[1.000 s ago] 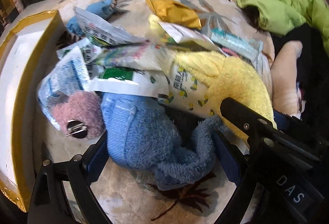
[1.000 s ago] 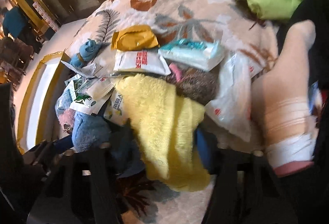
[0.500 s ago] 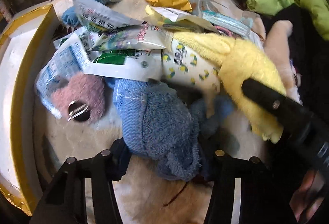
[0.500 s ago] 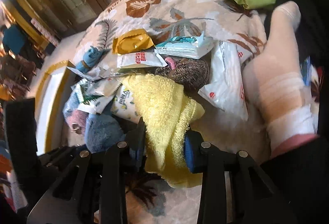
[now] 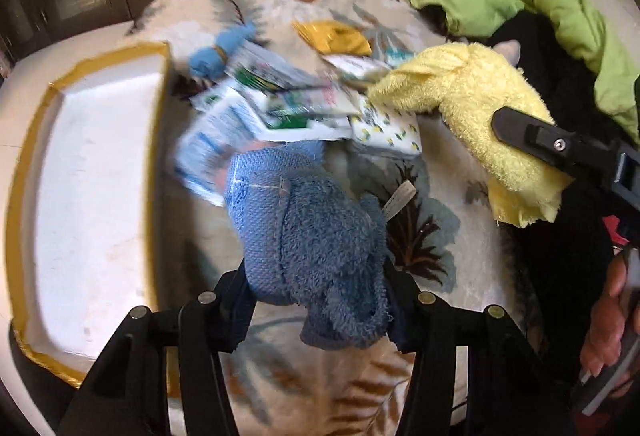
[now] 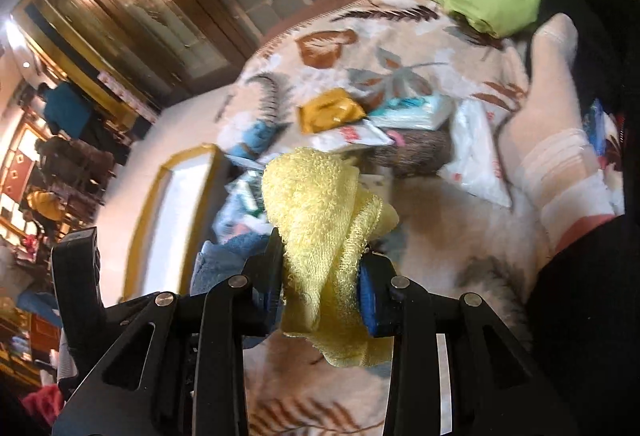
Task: Organize soft objects
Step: 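Carry both towels over the yellow-rimmed tray and open both grippers to drop them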
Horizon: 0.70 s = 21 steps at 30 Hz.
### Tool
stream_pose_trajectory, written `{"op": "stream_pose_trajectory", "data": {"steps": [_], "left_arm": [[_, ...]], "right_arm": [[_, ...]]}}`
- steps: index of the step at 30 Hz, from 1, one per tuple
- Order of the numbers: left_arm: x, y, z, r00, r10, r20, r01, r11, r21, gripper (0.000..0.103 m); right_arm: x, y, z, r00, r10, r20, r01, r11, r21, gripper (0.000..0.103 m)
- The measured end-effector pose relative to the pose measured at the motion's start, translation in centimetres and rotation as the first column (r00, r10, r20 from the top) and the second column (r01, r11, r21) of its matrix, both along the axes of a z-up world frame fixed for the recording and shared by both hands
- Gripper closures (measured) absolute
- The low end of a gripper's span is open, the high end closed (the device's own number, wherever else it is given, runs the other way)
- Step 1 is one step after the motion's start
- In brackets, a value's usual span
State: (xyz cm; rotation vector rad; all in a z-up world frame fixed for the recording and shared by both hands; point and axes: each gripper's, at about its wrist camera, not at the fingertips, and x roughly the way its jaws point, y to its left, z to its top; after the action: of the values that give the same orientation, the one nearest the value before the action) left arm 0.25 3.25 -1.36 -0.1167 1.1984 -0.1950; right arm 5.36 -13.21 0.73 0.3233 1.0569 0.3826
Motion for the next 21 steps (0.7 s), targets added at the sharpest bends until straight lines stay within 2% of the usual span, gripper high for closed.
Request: {"op": "stream_pose_trajectory", "data": {"steps": [10,16,21], "left_arm": [[0.8,6.9,4.3,0.988,0.111,0.106,-0.116,0.993,0.038,0.050],[2.7,11.5,4.6,0.977,0.171,0.124,-0.185,0.977,0.104,0.049],[4.9,15.3,3.5,0.971,0.209,0.116,-0.226,0.961,0.159,0.049]], "right_arm": [[0.8,6.6,2.9,0.993,0.101,0.057,-0.102,0.995,0.008,0.072],[3.1,11.2,3.9,0.988,0.136,0.075,-0.139,0.990,0.024,0.072],[5.0,16.4,4.0,0.983,0.166,0.083,-0.167,0.986,0.004,0.072]]}}
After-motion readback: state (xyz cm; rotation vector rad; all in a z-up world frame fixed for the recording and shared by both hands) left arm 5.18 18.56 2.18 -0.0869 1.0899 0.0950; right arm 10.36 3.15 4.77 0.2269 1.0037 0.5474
